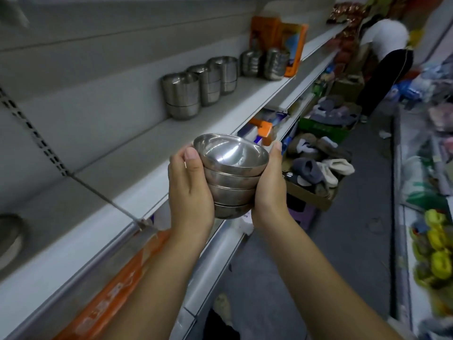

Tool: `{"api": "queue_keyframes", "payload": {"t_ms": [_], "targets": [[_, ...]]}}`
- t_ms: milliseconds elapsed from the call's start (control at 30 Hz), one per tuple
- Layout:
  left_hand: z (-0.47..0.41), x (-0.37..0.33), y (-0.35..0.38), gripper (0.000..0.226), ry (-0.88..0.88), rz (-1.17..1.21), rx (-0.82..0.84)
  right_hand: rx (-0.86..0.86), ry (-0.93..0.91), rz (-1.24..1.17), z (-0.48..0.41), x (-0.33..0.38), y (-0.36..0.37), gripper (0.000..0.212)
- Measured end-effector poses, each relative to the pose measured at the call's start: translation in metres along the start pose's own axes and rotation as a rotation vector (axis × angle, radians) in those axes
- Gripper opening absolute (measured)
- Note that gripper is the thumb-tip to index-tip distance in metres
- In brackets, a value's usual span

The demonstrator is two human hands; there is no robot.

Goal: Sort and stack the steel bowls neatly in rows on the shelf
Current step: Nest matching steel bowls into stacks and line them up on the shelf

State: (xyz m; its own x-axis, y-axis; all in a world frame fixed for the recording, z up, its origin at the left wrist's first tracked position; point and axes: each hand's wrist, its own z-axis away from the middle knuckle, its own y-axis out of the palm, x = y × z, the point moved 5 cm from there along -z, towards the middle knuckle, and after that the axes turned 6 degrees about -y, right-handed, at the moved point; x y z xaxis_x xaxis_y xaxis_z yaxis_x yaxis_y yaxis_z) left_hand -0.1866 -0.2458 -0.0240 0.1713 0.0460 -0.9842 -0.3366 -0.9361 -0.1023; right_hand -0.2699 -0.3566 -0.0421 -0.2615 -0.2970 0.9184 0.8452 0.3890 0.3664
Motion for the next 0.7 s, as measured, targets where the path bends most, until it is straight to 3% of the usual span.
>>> {"api": "queue_keyframes", "payload": {"t_ms": [133, 367, 433, 567, 700], "targets": [[-0.043, 0.006, 0.058, 0.027, 0.002, 0.135, 0.145, -0.07, -0.025, 0.021, -0.063, 0.012, -0.018, 0.063], [-0.145, -0.007, 0.158, 0.039, -0.017, 0.201, 0.449, -0.146, -0.027, 0.035, -0.196, 0.046, -0.015, 0.074], [-0.178, -0.008, 0.181, 0.048, 0.013, 0.171, 0.532, -0.163, -0.033, 0.045, -0.235, 0.053, -0.013, 0.082], [-0.241, 0.001, 0.219, 0.085, 0.025, 0.093, 0.61, -0.159, -0.011, 0.072, -0.304, 0.064, -0.017, 0.073], [-0.282, 0.014, 0.25, 0.088, -0.016, 0.075, 0.631, -0.132, 0.023, 0.104, -0.357, 0.064, -0.018, 0.068]]}}
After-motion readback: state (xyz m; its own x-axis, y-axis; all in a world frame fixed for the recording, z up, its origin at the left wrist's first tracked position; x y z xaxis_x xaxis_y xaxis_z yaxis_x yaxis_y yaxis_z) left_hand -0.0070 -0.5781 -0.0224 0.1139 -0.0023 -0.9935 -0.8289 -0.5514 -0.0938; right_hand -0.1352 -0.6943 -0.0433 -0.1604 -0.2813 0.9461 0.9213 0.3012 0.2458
